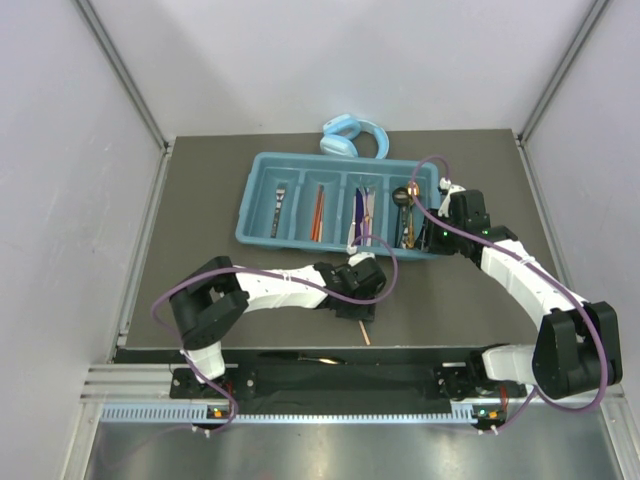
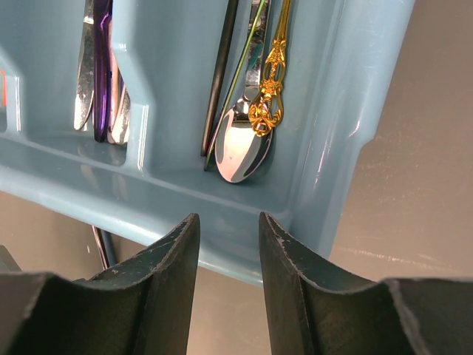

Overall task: Sort the eating utensils into containers
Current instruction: Pick up the chopstick from the center of the board.

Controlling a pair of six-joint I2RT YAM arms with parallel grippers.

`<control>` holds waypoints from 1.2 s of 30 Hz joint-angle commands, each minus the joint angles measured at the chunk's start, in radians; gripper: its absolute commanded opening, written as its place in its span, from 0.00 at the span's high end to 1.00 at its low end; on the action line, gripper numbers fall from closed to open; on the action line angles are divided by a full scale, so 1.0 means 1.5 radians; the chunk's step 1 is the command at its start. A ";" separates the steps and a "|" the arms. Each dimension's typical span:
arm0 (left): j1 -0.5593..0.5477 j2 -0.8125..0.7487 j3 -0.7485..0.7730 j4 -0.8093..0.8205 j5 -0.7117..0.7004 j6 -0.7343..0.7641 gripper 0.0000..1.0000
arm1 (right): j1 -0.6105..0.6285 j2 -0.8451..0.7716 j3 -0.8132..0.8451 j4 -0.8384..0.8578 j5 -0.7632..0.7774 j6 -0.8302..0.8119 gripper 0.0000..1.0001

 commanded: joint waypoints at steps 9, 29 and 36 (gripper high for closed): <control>-0.023 0.074 0.100 -0.198 -0.108 -0.036 0.68 | -0.008 -0.015 -0.013 -0.032 0.005 -0.002 0.62; -0.034 -0.023 -0.034 -0.273 -0.130 -0.080 1.00 | -0.010 -0.005 -0.006 -0.030 0.007 -0.004 0.62; 0.002 -0.078 -0.042 -0.323 -0.194 -0.087 1.00 | -0.008 -0.006 -0.006 -0.032 0.009 -0.003 0.62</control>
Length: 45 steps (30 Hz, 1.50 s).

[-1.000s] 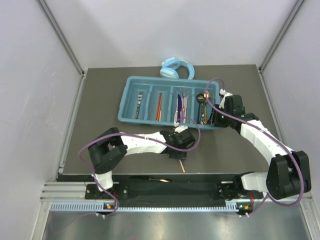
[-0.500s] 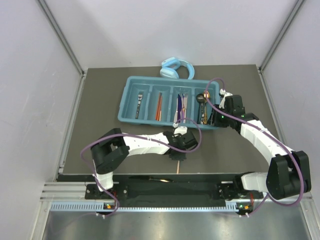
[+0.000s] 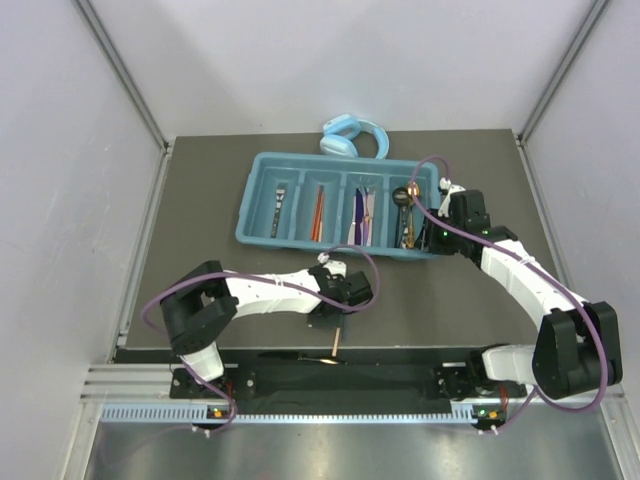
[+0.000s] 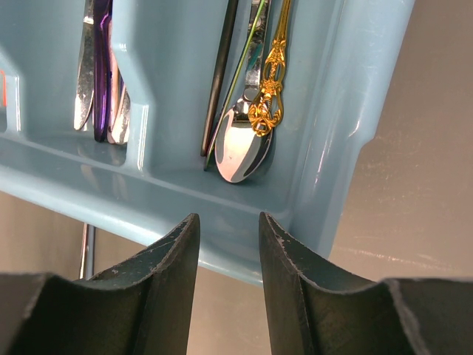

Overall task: Sort the eating utensils into containers
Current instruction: Pick up the chopstick from the center of the board.

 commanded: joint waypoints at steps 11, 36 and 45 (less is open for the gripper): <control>0.052 -0.090 -0.039 -0.043 -0.031 0.006 0.69 | -0.009 -0.004 -0.009 -0.028 0.012 -0.003 0.62; 0.029 0.012 0.020 0.095 0.071 0.077 0.66 | -0.009 -0.004 -0.010 -0.030 0.011 -0.003 0.62; 0.020 0.032 0.012 0.090 0.070 0.075 0.87 | -0.009 -0.005 -0.010 -0.030 0.012 -0.003 0.62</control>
